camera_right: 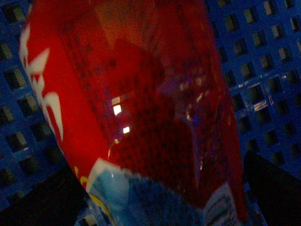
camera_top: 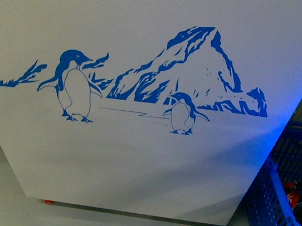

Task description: Put drink in fridge

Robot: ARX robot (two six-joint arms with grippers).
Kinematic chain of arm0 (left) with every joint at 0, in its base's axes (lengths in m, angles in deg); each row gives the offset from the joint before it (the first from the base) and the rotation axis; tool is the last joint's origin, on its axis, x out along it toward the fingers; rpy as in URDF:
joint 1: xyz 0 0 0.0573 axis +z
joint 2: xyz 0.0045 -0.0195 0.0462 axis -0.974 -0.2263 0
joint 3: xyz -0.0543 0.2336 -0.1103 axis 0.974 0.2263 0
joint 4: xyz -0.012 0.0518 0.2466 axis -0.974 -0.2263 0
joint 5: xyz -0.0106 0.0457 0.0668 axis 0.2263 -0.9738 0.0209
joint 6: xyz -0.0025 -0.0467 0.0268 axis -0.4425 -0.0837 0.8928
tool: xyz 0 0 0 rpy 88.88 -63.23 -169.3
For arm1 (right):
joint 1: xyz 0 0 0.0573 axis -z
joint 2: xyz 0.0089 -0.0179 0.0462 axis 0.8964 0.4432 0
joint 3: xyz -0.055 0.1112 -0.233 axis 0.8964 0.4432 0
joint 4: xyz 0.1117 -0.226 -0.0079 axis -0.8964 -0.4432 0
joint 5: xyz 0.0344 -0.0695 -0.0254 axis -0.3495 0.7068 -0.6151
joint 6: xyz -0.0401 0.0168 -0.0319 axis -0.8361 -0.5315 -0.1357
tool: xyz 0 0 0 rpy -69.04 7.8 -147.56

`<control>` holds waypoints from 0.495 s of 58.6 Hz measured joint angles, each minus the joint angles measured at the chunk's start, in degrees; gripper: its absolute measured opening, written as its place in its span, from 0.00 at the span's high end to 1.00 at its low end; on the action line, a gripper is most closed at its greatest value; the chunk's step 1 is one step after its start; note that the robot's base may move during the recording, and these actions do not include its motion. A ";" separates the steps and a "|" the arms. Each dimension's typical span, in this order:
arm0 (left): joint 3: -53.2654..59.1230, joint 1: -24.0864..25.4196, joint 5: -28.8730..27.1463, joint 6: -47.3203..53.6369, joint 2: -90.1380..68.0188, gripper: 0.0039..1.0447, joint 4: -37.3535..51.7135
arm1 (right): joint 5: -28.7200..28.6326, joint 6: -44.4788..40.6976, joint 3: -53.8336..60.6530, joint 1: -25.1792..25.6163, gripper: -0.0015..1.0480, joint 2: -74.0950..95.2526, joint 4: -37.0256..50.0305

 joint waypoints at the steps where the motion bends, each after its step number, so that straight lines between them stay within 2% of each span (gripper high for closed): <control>1: 0.00 0.00 -0.02 0.00 0.00 0.08 0.00 | -0.02 0.07 -0.22 0.00 0.07 0.04 -0.13; 5: 0.00 0.00 0.00 0.00 0.00 0.08 0.00 | -0.17 0.02 -1.46 0.00 0.10 0.35 -0.66; 29: 0.00 0.00 0.00 0.00 0.00 0.08 0.00 | -0.28 -1.81 -0.11 -0.24 0.51 0.31 -1.77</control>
